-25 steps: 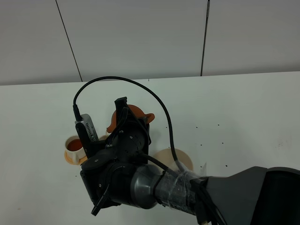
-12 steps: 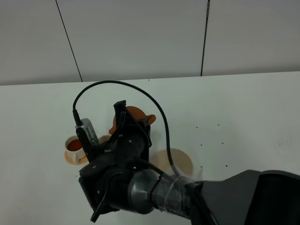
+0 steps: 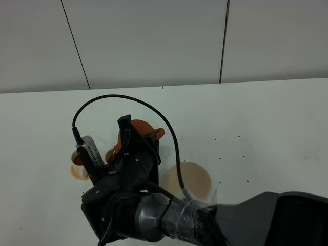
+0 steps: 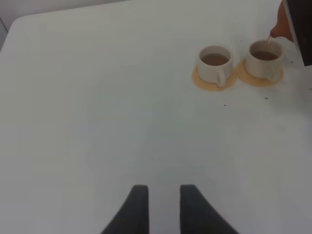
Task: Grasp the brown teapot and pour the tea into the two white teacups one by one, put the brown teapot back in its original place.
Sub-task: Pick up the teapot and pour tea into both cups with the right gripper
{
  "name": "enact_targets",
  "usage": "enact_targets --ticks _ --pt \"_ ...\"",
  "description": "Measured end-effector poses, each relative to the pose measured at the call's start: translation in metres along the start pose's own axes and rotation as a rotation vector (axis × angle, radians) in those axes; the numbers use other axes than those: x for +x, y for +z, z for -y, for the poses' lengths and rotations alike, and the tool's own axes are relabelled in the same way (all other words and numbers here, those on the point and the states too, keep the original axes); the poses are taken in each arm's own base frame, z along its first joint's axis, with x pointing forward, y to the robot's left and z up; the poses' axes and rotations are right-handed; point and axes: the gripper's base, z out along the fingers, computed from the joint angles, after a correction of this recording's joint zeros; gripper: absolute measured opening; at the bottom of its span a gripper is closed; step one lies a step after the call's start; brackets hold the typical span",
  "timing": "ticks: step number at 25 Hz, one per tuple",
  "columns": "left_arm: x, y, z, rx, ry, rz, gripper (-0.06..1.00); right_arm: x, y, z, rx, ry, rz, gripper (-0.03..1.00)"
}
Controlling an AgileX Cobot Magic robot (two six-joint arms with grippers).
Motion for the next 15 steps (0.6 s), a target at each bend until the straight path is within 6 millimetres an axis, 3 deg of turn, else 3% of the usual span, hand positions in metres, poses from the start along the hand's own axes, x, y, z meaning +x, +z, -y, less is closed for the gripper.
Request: enact_targets --ticks 15 --pt "0.0000 0.0000 0.0000 0.000 0.000 0.000 0.23 -0.0005 -0.0014 -0.0003 0.002 -0.002 -0.001 0.09"
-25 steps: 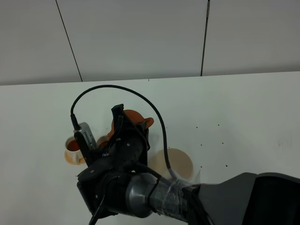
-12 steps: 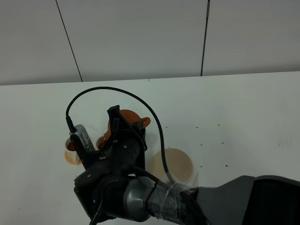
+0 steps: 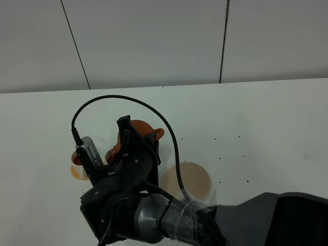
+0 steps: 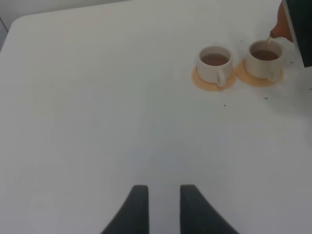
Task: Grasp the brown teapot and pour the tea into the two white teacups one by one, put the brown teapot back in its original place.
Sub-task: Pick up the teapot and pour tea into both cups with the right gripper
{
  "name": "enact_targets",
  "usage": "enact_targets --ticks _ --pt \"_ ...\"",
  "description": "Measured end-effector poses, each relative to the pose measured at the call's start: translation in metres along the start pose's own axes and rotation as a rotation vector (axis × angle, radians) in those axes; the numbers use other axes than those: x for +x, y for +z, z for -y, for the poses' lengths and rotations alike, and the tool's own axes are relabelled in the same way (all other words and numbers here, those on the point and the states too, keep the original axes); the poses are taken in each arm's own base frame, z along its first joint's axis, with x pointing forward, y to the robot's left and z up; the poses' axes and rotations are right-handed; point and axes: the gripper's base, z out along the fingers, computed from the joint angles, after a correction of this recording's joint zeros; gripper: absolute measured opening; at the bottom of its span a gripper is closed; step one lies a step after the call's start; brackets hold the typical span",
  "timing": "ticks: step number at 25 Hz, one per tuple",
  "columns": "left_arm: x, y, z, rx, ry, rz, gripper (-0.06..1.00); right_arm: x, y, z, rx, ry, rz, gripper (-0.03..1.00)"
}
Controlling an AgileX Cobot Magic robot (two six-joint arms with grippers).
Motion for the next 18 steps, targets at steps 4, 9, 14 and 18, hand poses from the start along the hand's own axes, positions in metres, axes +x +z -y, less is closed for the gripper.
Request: enact_targets --ticks 4,9,14,18 --pt "0.0000 0.0000 0.0000 0.000 0.000 0.000 0.23 0.0000 0.0000 0.0000 0.000 0.000 0.000 0.09" --pt "0.0000 0.0000 0.0000 0.000 0.000 0.000 0.23 0.0000 0.0000 -0.0001 -0.001 0.004 0.000 0.09" --pt "0.0000 0.0000 0.0000 0.000 0.000 0.000 0.23 -0.0005 0.0000 -0.0016 -0.017 0.024 0.005 0.09" --pt "0.0000 0.0000 0.0000 0.000 0.000 0.000 0.23 0.0010 -0.0031 0.0004 -0.049 0.056 0.023 0.09"
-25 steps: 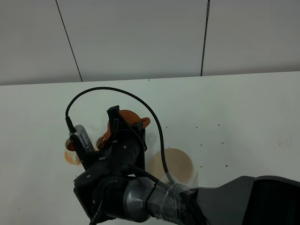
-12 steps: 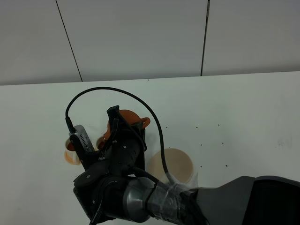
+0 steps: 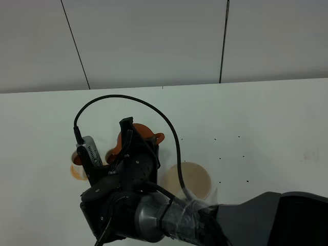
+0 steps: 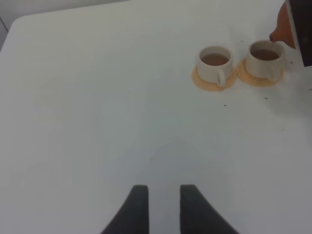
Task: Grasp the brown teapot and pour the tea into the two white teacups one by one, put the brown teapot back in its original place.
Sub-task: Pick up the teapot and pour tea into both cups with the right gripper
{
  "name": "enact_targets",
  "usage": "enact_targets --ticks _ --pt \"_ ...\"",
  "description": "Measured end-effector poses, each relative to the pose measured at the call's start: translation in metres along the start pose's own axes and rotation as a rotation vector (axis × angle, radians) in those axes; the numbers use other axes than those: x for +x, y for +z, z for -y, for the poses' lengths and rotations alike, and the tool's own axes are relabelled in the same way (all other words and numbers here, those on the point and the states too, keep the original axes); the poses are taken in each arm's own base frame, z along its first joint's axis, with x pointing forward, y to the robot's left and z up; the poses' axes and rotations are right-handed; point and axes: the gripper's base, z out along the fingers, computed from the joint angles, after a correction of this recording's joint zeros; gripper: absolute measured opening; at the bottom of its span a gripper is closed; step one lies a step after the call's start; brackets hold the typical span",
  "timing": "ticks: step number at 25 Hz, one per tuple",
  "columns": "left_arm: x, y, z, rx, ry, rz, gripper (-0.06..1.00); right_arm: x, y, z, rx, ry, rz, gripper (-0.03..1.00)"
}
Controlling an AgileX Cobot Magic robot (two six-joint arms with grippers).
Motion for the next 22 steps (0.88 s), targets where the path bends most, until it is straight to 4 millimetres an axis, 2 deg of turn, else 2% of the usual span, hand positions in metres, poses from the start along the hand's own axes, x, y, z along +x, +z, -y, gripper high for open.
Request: enact_targets --ticks 7,12,22 --pt "0.000 0.000 0.000 0.000 0.000 0.000 0.23 0.006 -0.010 0.013 -0.021 0.055 0.032 0.09" --pt "0.000 0.000 0.000 0.000 0.000 0.000 0.23 0.011 -0.013 0.018 -0.108 0.136 0.087 0.09" --pt "0.000 0.000 0.000 0.000 0.000 0.000 0.23 0.042 -0.007 0.044 -0.281 0.318 0.155 0.09"
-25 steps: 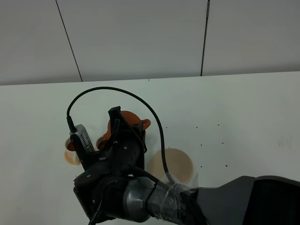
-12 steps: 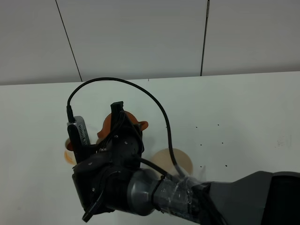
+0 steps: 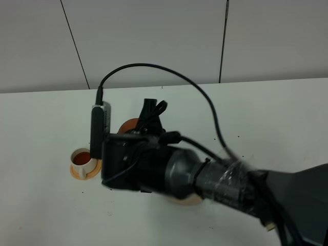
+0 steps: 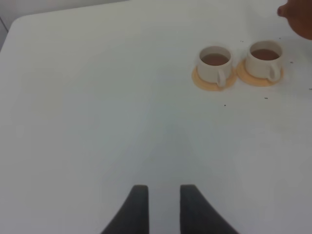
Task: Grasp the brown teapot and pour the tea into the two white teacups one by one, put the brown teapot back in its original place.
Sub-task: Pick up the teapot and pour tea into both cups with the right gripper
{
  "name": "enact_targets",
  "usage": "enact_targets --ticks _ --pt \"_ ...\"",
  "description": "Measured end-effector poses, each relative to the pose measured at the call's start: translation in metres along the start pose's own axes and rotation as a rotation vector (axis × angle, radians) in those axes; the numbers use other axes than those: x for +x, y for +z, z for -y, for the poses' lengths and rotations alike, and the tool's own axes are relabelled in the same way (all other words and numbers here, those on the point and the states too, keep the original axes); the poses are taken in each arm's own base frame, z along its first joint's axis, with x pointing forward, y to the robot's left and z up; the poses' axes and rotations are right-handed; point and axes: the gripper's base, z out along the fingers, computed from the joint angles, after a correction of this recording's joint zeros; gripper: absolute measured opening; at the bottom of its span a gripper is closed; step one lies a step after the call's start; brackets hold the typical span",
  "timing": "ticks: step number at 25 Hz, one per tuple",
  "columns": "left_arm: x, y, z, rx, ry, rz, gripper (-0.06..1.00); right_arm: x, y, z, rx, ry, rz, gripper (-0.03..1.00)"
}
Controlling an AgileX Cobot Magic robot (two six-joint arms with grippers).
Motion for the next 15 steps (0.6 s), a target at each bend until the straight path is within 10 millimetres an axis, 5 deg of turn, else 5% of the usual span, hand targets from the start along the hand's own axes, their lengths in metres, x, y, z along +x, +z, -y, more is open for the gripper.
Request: enact_targets --ticks 15 --pt "0.000 0.000 0.000 0.000 -0.003 0.000 0.23 0.028 0.009 0.044 -0.415 0.194 0.149 0.09"
